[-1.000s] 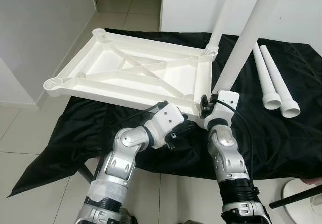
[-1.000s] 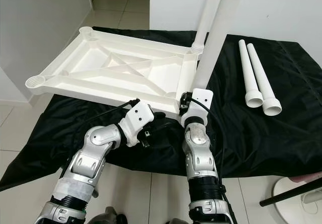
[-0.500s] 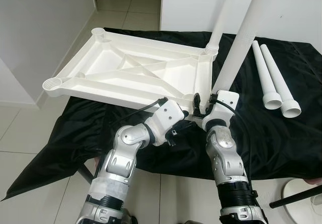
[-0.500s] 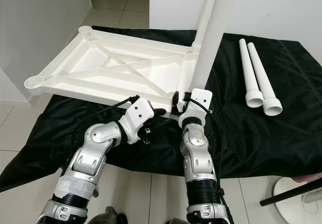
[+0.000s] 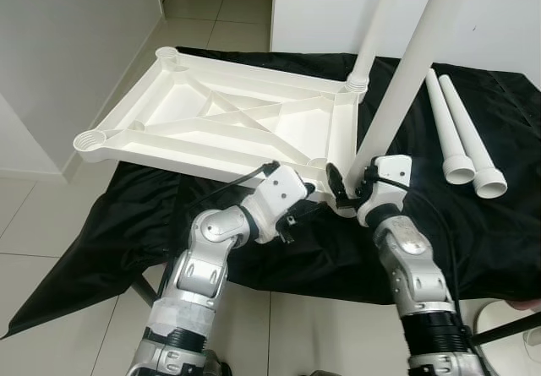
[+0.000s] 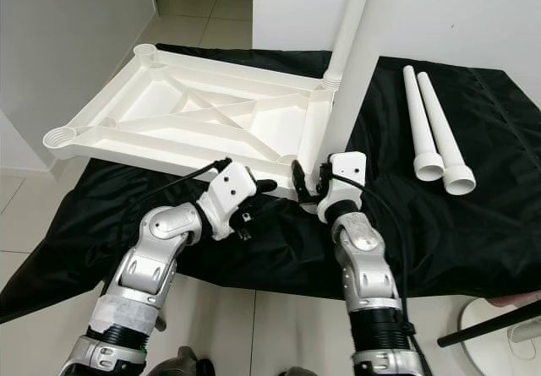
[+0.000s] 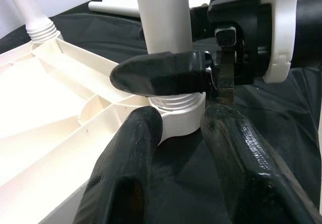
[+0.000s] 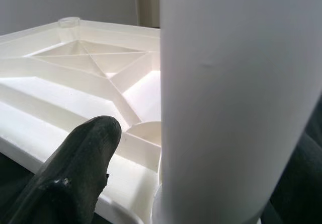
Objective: Building children table
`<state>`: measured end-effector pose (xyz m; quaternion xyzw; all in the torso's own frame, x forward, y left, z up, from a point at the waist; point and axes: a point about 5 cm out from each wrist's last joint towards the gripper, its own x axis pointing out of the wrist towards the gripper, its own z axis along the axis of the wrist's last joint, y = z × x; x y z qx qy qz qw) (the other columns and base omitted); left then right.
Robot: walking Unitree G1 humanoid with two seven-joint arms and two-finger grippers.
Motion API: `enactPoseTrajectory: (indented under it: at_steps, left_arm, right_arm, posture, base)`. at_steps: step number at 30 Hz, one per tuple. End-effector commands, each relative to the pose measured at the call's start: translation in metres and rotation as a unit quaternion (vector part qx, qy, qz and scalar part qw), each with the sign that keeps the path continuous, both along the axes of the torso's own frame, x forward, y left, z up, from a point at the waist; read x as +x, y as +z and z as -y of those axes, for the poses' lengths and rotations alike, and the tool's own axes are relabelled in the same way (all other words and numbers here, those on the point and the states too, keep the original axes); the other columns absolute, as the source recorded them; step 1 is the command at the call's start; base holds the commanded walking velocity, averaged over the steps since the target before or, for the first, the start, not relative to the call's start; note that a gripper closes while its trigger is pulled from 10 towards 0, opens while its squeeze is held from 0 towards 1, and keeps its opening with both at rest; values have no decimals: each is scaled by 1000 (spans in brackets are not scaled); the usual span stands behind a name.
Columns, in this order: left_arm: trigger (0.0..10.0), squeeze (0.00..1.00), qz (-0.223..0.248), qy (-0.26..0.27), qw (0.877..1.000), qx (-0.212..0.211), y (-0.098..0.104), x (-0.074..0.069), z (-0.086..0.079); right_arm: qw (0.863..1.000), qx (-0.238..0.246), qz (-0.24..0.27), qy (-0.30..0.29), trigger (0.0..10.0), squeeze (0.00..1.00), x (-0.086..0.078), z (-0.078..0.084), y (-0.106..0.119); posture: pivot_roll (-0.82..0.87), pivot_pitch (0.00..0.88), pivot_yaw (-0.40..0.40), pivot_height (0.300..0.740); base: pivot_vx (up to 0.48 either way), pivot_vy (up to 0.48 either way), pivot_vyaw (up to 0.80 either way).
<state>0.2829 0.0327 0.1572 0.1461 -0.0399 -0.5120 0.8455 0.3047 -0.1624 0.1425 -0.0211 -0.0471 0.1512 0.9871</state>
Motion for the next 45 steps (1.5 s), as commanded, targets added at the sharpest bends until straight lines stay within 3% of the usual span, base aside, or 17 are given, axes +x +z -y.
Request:
enactPoseTrajectory:
  at_steps: [1, 4, 13, 14, 16, 17, 22, 23, 32, 33, 45]
  left_arm:
    - [10000, 0, 7, 110, 993, -32, -2, 4, -3]
    - [10000, 0, 9, 105, 994, -32, -1, 5, -1]
    - [10000, 0, 11, 102, 994, -33, 1, 7, 1]
    - [10000, 0, 11, 104, 994, -35, 2, 7, 1]
    - [10000, 0, 11, 105, 994, -35, 2, 7, 1]
    - [10000, 0, 11, 106, 994, -36, 2, 7, 1]
    - [10000, 0, 11, 106, 994, -36, 2, 7, 1]
    - [10000, 0, 12, 107, 994, -37, 2, 6, 1]
    - [10000, 0, 13, 113, 993, -39, 4, 6, -2]
    - [10000, 0, 12, 114, 993, -39, 4, 6, -2]
    - [10000, 0, 8, 119, 992, -39, 3, 5, -5]
  right_arm:
    - [1000, -2, -8, 29, 10000, 0, 0, -1, -4]
    - [994, -28, -6, 109, 10000, 0, 4, -1, -4]
    - [986, -58, -24, 157, 10000, 0, 16, 3, -9]
    - [985, -65, -29, 158, 7686, 0, 18, 6, -11]
    - [985, -67, -31, 159, 7686, 0, 19, 7, -11]
    - [984, -70, -38, 158, 1686, 0, 20, 10, -14]
    - [984, -73, -44, 159, 1686, 0, 21, 12, -16]
    - [983, -73, -51, 160, 0, 0, 21, 15, -19]
    - [982, -63, -70, 161, 0, 0, 18, 19, -32]
    - [984, -57, -67, 152, 10000, 0, 17, 16, -32]
    - [998, -8, -53, 29, 10000, 0, 20, 3, -26]
  posture:
    - [5, 0, 4, 740]
    - [-2, 0, 20, 740]
    - [-3, 0, 20, 740]
    - [-2, 0, 17, 740]
    - [-2, 0, 17, 740]
    - [3, 0, 12, 740]
    - [3, 0, 12, 740]
    - [6, 0, 9, 740]
    - [9, 0, 9, 740]
    - [9, 0, 8, 740]
    - [15, 0, 6, 740]
  base:
    - [0, 0, 0]
    - [0, 0, 0]
    - [0, 0, 0]
    - [0, 0, 0]
    - [0, 0, 0]
    - [0, 0, 0]
    - [0, 0, 0]
    - [0, 0, 0]
    - [0, 0, 0]
    - [0, 0, 0]
    - [0, 0, 0]
